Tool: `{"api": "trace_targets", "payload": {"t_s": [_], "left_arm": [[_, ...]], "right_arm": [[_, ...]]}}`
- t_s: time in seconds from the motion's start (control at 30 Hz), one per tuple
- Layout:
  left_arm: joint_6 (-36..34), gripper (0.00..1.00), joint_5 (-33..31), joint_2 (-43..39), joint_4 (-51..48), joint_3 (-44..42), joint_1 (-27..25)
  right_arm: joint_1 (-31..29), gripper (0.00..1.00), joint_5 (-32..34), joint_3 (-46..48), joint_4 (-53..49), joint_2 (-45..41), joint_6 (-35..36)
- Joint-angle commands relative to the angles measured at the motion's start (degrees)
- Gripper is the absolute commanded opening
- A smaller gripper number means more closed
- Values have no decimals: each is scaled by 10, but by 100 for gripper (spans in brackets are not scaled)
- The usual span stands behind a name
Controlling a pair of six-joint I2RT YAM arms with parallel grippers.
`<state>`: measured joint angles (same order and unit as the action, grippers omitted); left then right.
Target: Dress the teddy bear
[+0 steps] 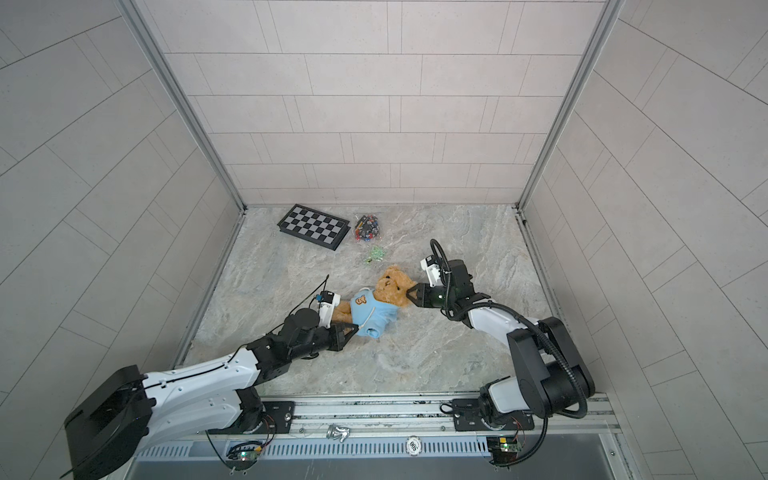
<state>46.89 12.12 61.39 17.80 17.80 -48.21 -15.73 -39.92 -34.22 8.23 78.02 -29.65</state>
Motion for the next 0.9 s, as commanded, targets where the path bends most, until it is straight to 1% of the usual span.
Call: {"api": "trace_targets", "payload": {"t_s": [0.0, 0.03, 0.1, 0.2, 0.27, 0.37, 0.43, 0.53, 0.6, 0.7, 0.87], "left_arm": [[22, 0, -6, 15, 14, 20, -4], [24, 0, -7, 21, 18, 24, -4], [31, 0, -6, 30, 25, 26, -4], [42, 0, -9, 32, 32, 25, -4], [46, 0, -14, 30, 30, 25, -6], [49, 0, -17, 36, 33, 26, -11], [49, 0, -19, 45, 33, 33, -17], [52, 0, -20, 57, 39, 38, -26], [55, 0, -24, 60, 43, 40, -32], [60, 0, -31, 62, 46, 42, -42], [57, 0, -30, 69, 41, 51, -51]], "right_arm": [[-13, 39, 59, -4, -110, -99, 75], [-21, 42, 80, -4, -149, -133, 96], [-35, 47, 112, -7, -214, -192, 115], [-68, 49, 143, -9, -287, -268, 117], [-110, 49, 167, -9, -311, -307, 106], [-212, 49, 203, 0, -285, -341, 63], [-287, 46, 236, 6, -254, -334, 40], [-369, 38, 266, 19, -185, -294, 16], [-389, 30, 267, 26, -146, -261, 1], [-404, 21, 269, 46, -92, -227, -15], [-411, 11, 292, 83, -34, -193, -29]]}}
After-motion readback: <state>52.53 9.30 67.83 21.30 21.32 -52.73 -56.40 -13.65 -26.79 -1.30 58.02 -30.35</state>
